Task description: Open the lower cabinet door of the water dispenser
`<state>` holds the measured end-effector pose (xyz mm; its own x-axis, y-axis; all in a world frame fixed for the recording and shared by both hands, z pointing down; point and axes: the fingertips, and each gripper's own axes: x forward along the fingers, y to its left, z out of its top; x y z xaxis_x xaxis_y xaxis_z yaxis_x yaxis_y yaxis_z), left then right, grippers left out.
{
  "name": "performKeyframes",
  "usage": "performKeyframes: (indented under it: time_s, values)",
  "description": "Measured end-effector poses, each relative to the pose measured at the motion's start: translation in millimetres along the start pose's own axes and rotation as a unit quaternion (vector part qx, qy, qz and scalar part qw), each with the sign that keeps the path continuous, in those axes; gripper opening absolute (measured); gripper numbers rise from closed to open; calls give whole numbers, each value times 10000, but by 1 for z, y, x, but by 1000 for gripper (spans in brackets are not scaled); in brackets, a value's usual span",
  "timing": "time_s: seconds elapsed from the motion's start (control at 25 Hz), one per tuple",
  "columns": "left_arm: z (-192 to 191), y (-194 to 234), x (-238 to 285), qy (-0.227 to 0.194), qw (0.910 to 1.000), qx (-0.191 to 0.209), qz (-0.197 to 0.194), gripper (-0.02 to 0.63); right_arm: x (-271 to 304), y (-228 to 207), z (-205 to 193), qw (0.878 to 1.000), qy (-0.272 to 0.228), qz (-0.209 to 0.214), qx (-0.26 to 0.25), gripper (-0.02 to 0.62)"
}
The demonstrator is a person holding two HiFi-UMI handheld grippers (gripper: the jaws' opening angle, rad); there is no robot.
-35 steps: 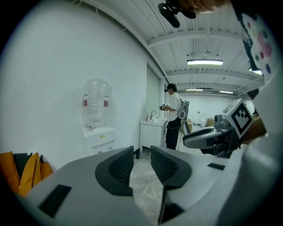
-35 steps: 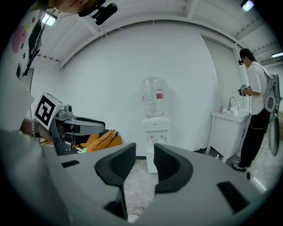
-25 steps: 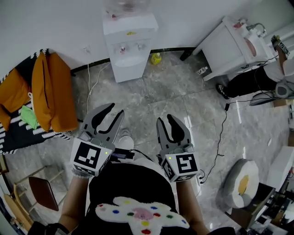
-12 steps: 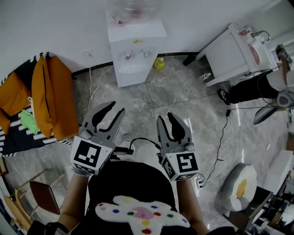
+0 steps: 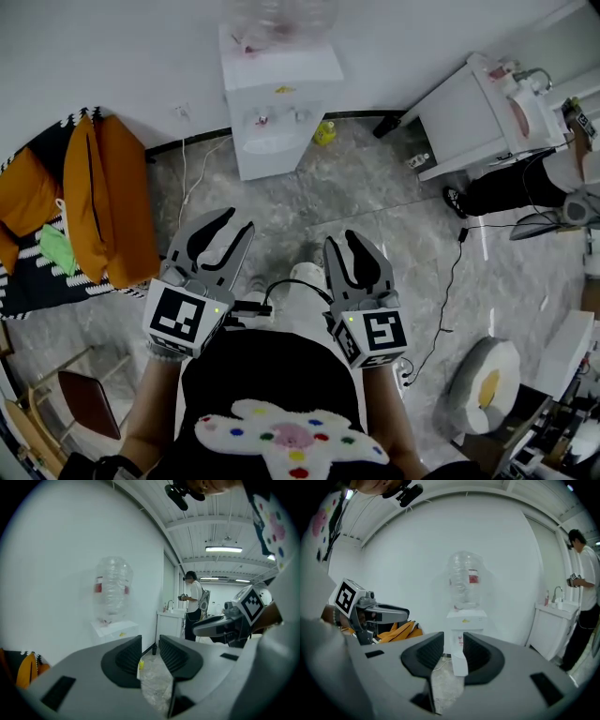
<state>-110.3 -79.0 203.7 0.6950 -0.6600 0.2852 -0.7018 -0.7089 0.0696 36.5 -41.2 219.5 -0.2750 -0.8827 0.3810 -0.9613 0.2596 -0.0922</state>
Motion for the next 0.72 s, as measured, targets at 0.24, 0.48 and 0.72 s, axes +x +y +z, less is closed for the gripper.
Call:
performKeyframes:
  time_s: [0.24,0.48,0.72]
  values:
    - [0,4,6,-14,9998,-37,218,120,15,-9,5,9996,-26,261,-104,114]
    - [14,7,26,-111,9993,17,359,120,37,-28,12,9986,-128,484,-198,114]
    - [10,3,58,52,9990,-173,406,120,48,-58,5,9980,203,595,-117,114]
